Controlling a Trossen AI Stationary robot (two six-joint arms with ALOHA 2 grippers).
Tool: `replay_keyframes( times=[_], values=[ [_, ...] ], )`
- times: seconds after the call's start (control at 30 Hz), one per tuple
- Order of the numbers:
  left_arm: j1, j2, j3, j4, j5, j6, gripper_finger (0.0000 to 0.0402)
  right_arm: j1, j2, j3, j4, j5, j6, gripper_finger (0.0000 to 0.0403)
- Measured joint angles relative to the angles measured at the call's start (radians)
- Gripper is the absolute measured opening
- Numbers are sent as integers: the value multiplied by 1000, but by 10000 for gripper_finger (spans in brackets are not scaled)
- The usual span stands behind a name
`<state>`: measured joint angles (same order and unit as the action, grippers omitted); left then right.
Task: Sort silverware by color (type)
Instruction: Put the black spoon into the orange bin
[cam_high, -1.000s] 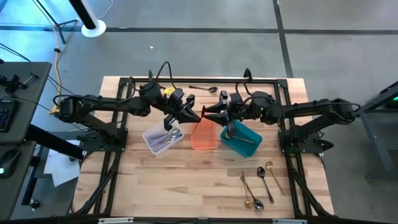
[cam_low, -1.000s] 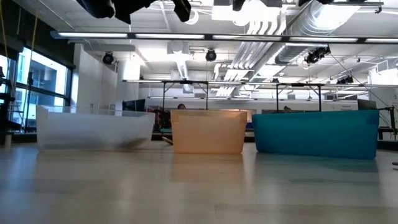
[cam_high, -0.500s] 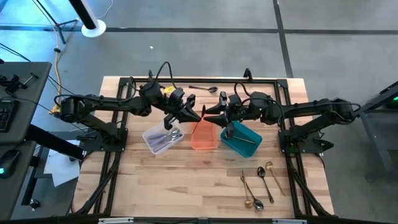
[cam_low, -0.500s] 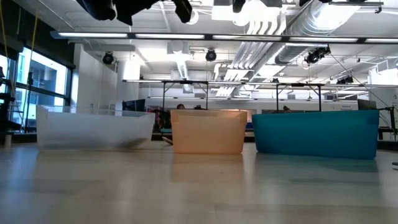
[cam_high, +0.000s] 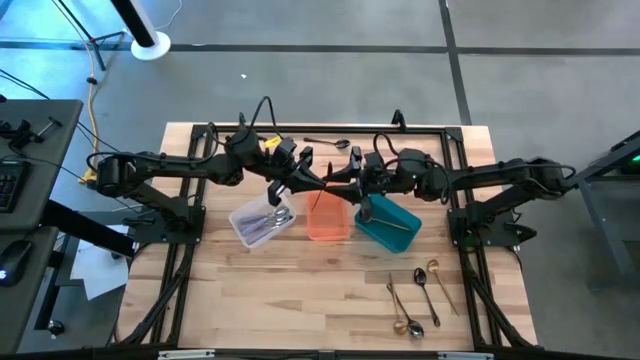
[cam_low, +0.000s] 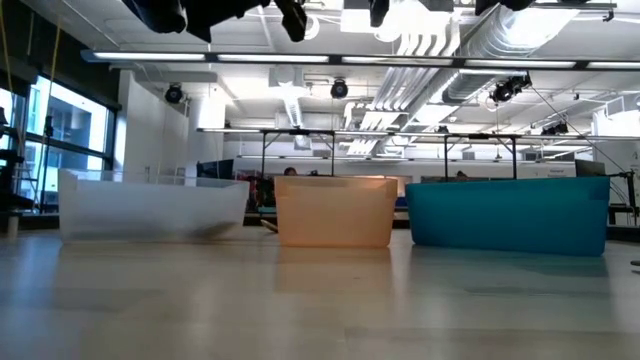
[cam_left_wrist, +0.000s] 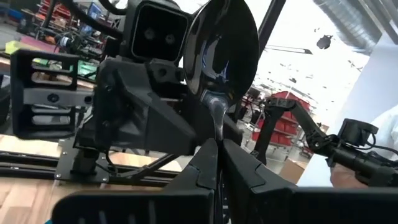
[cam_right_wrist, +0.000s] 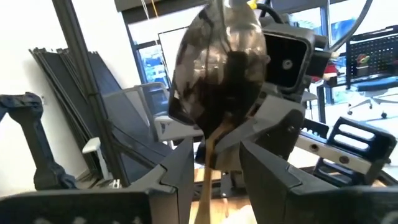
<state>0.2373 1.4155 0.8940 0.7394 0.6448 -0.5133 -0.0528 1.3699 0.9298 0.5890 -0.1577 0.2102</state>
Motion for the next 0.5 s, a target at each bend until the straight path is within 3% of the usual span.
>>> replay_keyframes(
  times=[0.5],
  values=[
    [13,0,0,-38,-76,63,0,-15,0,0,15,-11,19,114]
  ],
)
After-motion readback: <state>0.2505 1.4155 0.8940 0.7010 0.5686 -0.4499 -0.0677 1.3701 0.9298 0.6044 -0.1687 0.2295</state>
